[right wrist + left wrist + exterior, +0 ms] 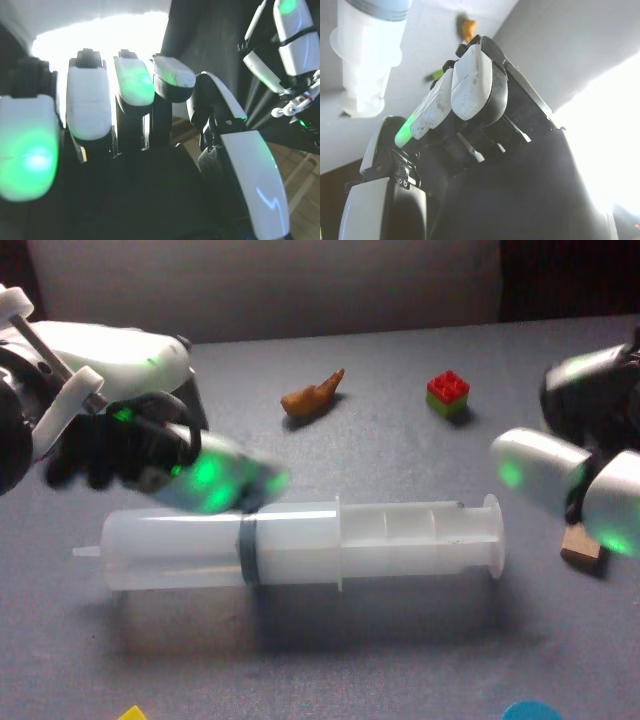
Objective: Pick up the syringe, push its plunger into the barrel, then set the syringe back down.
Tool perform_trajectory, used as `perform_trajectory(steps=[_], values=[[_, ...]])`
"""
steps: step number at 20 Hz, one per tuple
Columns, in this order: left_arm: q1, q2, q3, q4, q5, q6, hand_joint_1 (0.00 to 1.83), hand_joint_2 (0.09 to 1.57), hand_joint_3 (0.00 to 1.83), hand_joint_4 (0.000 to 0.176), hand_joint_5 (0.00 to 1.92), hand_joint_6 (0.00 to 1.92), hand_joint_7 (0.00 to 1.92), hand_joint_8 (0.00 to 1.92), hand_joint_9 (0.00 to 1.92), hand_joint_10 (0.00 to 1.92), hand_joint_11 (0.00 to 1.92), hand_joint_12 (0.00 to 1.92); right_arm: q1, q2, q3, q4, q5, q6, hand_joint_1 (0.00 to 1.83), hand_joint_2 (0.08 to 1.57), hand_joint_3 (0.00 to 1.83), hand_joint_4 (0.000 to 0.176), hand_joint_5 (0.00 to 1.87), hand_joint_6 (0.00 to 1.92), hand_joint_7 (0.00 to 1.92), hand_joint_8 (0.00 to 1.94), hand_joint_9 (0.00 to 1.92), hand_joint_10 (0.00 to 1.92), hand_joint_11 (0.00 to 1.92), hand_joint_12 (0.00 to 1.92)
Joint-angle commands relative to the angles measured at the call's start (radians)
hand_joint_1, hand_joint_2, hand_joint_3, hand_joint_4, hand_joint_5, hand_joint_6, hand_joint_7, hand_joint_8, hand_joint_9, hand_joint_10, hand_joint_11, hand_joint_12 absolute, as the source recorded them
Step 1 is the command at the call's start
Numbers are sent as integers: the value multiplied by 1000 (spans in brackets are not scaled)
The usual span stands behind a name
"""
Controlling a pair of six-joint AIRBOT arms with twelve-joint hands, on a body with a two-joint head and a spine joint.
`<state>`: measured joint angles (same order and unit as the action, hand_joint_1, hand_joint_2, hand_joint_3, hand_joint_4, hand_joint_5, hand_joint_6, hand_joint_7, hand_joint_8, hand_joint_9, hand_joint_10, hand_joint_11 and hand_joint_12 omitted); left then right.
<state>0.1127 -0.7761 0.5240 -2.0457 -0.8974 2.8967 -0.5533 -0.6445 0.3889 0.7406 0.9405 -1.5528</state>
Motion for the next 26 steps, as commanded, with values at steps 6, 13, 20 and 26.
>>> perform_trajectory(steps=[6, 13, 20, 26], values=[[-7, 1, -17, 69, 1, 0, 10, 1076, 7, 0, 16, 6, 0, 0, 0, 0, 0, 0, 20, 1, 1, -60, 113, 8, 37, 1057, 2, 0, 48, 7, 54, 4, 51, 5, 0, 185], [74, -3, -42, 120, 4, -49, 154, 1048, 0, 0, 18, 5, 2, 1, 6, 2, 15, 9, 20, -18, 1, -60, 172, 34, 107, 1051, 0, 0, 80, 1, 75, 2, 77, 2, 0, 257], [119, -92, -12, 176, -4, -94, 399, 1038, 0, 0, 0, 0, 0, 0, 0, 0, 0, 0, 18, -21, 1, -60, 199, 150, 78, 1081, 7, 0, 67, 0, 66, 0, 50, 0, 0, 175], [197, -171, -5, 241, -22, -195, 626, 1109, 20, 0, 0, 0, 0, 0, 0, 0, 0, 0, 17, -23, 1, -60, 196, 160, 77, 1092, 4, 0, 51, 0, 58, 0, 43, 0, 0, 126]])
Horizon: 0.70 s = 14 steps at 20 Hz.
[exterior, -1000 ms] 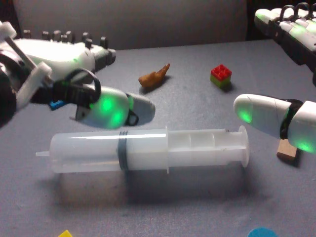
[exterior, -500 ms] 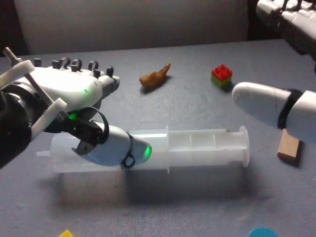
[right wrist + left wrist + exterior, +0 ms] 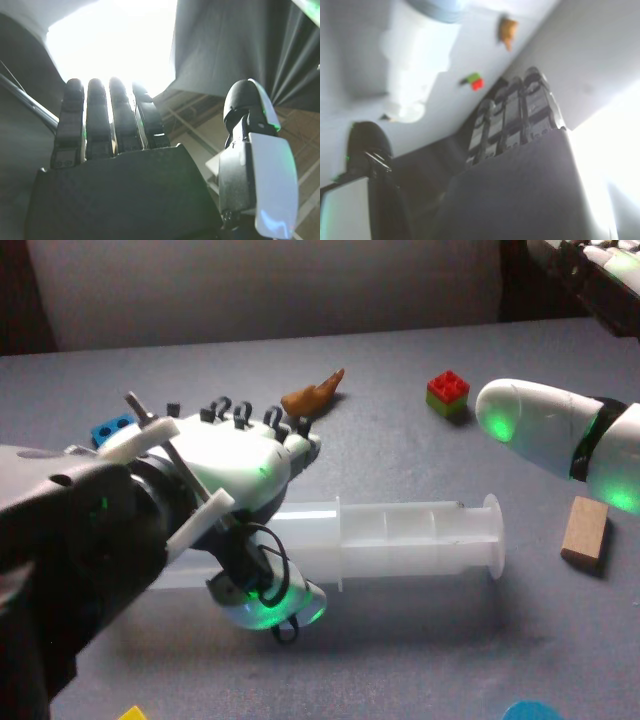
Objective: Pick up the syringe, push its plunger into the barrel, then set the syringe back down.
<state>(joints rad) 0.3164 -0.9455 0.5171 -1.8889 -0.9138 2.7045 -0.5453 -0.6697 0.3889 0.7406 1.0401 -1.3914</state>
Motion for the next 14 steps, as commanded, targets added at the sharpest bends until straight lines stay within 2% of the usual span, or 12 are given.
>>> perform_trajectory(steps=[1, 2, 4, 6, 7, 8, 11, 13, 14], values=[[3, -8, 2, 91, -6, -8, 507, 1200, 17, 0, 0, 0, 0, 0, 0, 0, 0, 0, 9, 3, 1, -60, 97, -5, 94, 1090, 2, 0, 48, 0, 51, 0, 33, 0, 0, 108], [25, -16, 2, 115, -11, -46, 465, 1221, 15, 0, 0, 0, 0, 0, 0, 0, 0, 0, 9, 3, 1, -60, 88, -5, 107, 1084, 1, 0, 67, 0, 73, 0, 51, 0, 0, 157], [54, -31, 4, 145, -45, -108, 510, 1203, 0, 0, 0, 0, 0, 0, 0, 0, 0, 0, 6, 3, 1, -60, 76, 16, 103, 1081, 0, 0, 73, 0, 81, 1, 60, 1, 0, 196], [70, -45, 14, 147, -47, -104, 454, 1198, 0, 0, 0, 0, 0, 0, 0, 0, 0, 0, 8, 3, 1, -60, 84, 66, 102, 1081, 0, 0, 64, 0, 71, 0, 55, 1, 0, 181], [79, -56, 23, 150, -45, -99, 453, 1202, 1, 0, 0, 0, 0, 0, 0, 0, 0, 0, 11, 3, 1, -60, 91, 119, 110, 1079, 0, 0, 71, 2, 75, 2, 59, 2, 0, 189], [86, -65, 32, 151, -45, -99, 542, 1179, 0, 0, 0, 0, 0, 0, 0, 0, 0, 0, 12, 3, 1, -60, 99, 172, 131, 1081, 0, 0, 77, 4, 81, 3, 62, 2, 0, 183], [103, -100, 63, 161, -45, -99, 513, 1189, 0, 0, 0, 0, 0, 0, 0, 0, 0, 0, 11, 2, 1, -60, 126, 350, 126, 1080, 0, 0, 92, 3, 92, 2, 73, 3, 0, 256], [114, -119, 84, 161, -45, -102, 506, 1184, 0, 0, 0, 0, 0, 0, 0, 0, 0, 0, 11, 2, 1, -60, 132, 415, 124, 1086, 1, 0, 68, 1, 67, 2, 49, 1, 0, 180], [117, -124, 90, 161, -45, -103, 506, 1187, 0, 0, 0, 0, 0, 0, 0, 0, 0, 0, 8, 2, 1, -60, 133, 417, 113, 1089, 2, 0, 64, 0, 65, 2, 49, 2, 0, 170]])
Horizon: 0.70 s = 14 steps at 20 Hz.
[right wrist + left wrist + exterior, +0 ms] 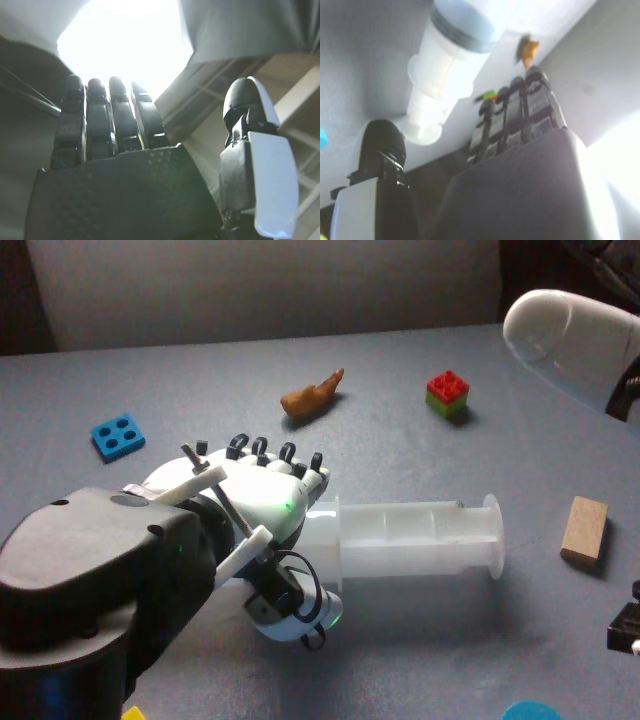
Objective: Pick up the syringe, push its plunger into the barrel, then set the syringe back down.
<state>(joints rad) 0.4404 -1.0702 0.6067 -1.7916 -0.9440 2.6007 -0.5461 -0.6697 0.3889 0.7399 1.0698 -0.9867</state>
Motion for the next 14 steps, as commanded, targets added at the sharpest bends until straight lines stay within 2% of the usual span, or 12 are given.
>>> perform_trajectory(steps=[1, 5, 7, 9, 11, 12, 14], values=[[-4, -6, 10, 65, -14, 0, 529, 1177, 0, 0, 0, 0, 0, 0, 0, 0, 0, 0, 6, 2, 1, -59, 104, 12, 111, 1093, 4, 0, 67, 2, 71, 5, 51, 3, 0, 168], [9, -17, 41, 72, -3, 0, 472, 1201, 4, 0, 0, 0, 0, 0, 0, 0, 0, 0, -2, 2, 1, -59, 109, -17, 103, 1094, 1, 0, 55, 2, 68, 2, 54, 2, 0, 176], [20, -21, 55, 73, -1, 0, 591, 1152, 0, 0, 0, 0, 0, 0, 0, 0, 0, 0, -2, 2, 1, -59, 111, -44, 110, 1094, 0, 0, 39, 0, 56, 0, 40, 0, 0, 120], [26, -27, 70, 73, 7, 0, 522, 1165, 0, 0, 0, 0, 0, 0, 0, 0, 0, 0, -2, 2, 1, -59, 121, -116, 113, 1083, 0, 0, 52, 3, 64, 1, 46, 2, 0, 145], [34, -35, 82, 73, 8, -5, 612, 1133, 0, 0, 0, 0, 0, 0, 0, 0, 0, 0, -3, 2, 1, -59, 133, -228, 105, 1088, 0, 0, 48, 2, 59, 2, 38, 1, 0, 116], [40, -40, 90, 73, 8, -6, 627, 1134, 0, 0, 0, 0, 0, 0, 0, 0, 0, 0, -5, 2, 1, -59, 137, -246, 125, 1088, 0, 0, 50, 3, 62, 3, 41, 3, 0, 108], [46, -51, 103, 73, 8, -6, 621, 1125, 0, 0, 0, 0, 0, 0, 0, 0, 0, 0, -5, 2, 1, -59, 143, -281, 112, 1083, 0, 0, 73, 1, 78, 0, 66, 1, 0, 209]])
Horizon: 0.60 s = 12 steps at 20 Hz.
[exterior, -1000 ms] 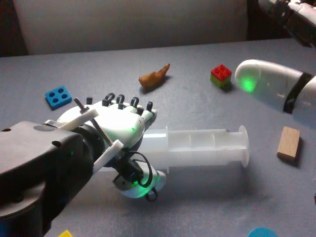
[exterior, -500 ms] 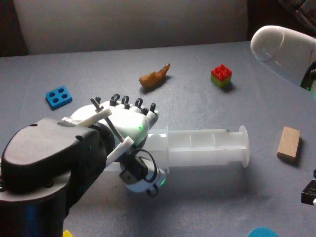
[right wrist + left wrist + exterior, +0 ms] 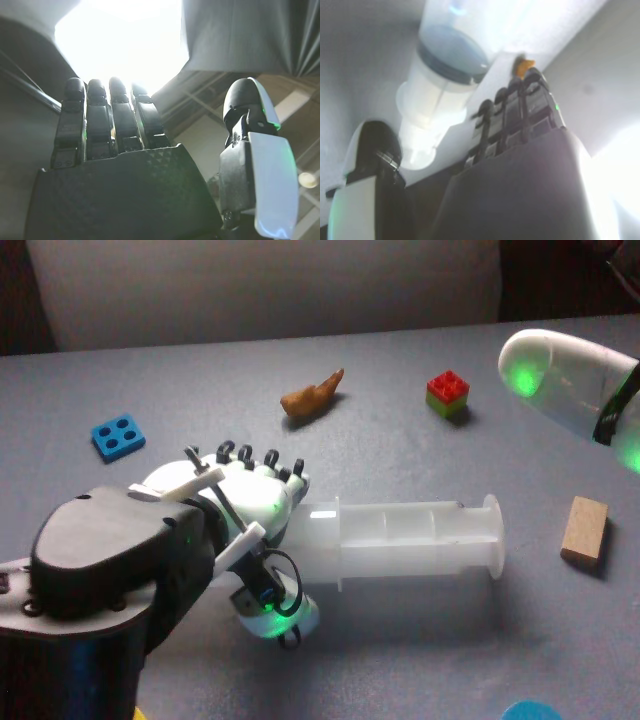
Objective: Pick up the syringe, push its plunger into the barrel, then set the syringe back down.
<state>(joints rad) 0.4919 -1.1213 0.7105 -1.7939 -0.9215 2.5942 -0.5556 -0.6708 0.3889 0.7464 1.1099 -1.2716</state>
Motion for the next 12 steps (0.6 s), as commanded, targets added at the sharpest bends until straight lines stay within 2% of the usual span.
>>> perform_trajectory(steps=[1, 7, 8, 9, 10, 12], values=[[-4, -5, 6, 75, -12, 1, 597, 1135, 0, 0, 0, 0, 0, 0, 0, 0, 0, 0, 4, 3, 1, -66, 107, -15, 132, 1077, 0, 0, 85, 3, 85, 1, 75, 2, 0, 245], [17, -52, 53, 92, 0, -5, 645, 1121, 0, 0, 0, 0, 0, 0, 0, 0, 0, 0, -19, 3, 1, -97, 120, -252, 95, 1094, 2, 0, 54, 2, 66, 1, 47, 2, 0, 143], [24, -58, 61, 94, 4, -9, 658, 1115, 0, 0, 0, 0, 0, 0, 0, 0, 0, 0, -26, 3, 1, -97, 114, -276, 105, 1093, 1, 0, 56, 2, 66, 1, 51, 3, 0, 149], [32, -62, 70, 109, 9, -25, 560, 1140, 6, 0, 0, 0, 0, 0, 0, 0, 0, 0, -34, 3, 1, -97, 107, -276, 95, 1090, 0, 0, 58, 2, 70, 1, 60, 4, 0, 171], [37, -64, 74, 117, 11, -40, 654, 1119, 0, 0, 0, 0, 0, 0, 0, 0, 0, 0, -39, 3, 1, -97, 100, -278, 89, 1092, 0, 0, 50, 0, 62, 1, 52, 1, 0, 159], [49, -68, 92, 125, 16, -52, 660, 1115, 0, 0, 0, 0, 0, 0, 0, 0, 0, 0, -67, 3, 1, -96, 60, -285, 109, 1088, 0, 0, 57, 3, 66, 2, 53, 1, 0, 153]])
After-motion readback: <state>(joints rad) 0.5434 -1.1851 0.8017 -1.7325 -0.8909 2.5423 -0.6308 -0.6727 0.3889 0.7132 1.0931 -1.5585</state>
